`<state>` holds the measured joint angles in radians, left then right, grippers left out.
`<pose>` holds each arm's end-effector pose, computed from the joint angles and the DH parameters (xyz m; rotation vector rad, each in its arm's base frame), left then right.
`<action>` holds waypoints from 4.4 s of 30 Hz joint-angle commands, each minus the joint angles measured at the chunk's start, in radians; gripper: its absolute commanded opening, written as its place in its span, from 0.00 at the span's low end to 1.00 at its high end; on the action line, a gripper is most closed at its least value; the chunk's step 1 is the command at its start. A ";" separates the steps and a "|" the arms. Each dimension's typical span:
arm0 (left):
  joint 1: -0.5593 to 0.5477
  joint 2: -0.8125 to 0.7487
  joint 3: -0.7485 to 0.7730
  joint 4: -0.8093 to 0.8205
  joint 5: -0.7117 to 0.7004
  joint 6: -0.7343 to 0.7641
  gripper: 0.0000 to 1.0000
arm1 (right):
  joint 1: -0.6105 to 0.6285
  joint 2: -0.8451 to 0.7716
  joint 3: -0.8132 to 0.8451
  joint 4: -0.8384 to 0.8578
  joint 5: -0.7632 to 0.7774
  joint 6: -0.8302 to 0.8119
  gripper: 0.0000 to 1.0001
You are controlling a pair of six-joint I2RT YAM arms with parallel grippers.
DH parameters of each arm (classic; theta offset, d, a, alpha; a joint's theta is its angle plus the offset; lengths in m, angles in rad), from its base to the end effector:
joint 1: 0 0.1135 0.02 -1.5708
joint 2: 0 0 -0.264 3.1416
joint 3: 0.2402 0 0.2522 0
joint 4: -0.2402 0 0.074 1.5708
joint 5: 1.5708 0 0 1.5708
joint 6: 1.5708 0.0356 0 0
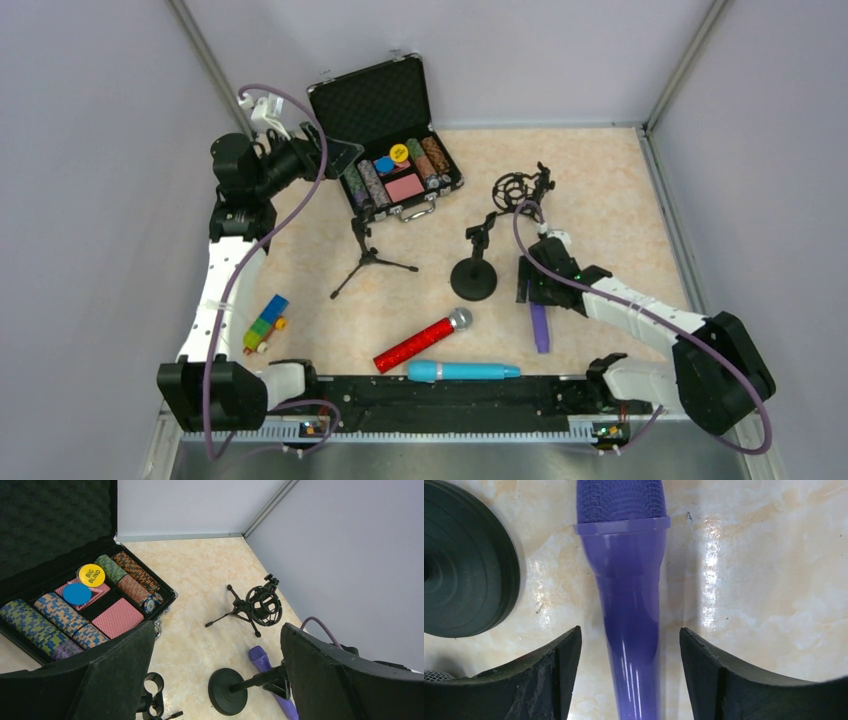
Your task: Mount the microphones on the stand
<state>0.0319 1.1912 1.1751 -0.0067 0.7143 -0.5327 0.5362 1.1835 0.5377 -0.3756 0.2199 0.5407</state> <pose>0.2695 -0.0147 0.4125 0.1127 1.6684 -0.9484 0.1835 0.1000 0.1657 0.0854 2.5577 0.1272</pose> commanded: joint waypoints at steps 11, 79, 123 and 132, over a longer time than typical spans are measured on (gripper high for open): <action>-0.002 -0.030 0.000 0.050 0.005 0.007 0.99 | 0.014 0.115 0.089 -0.028 0.035 -0.058 0.47; -0.426 0.137 0.057 -0.107 -0.162 0.055 0.98 | 0.013 -0.817 -0.035 0.297 0.025 -0.180 0.00; -0.952 0.380 0.231 -0.339 -0.703 0.301 0.98 | 0.013 -0.734 -0.029 0.295 0.010 -0.134 0.00; -0.966 0.409 0.257 -0.363 -0.793 0.311 0.85 | 0.013 -0.691 -0.019 0.320 -0.034 -0.127 0.00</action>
<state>-0.9279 1.5837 1.3758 -0.3771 -0.0460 -0.2363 0.5369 0.4721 0.4656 -0.1173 0.2115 0.4057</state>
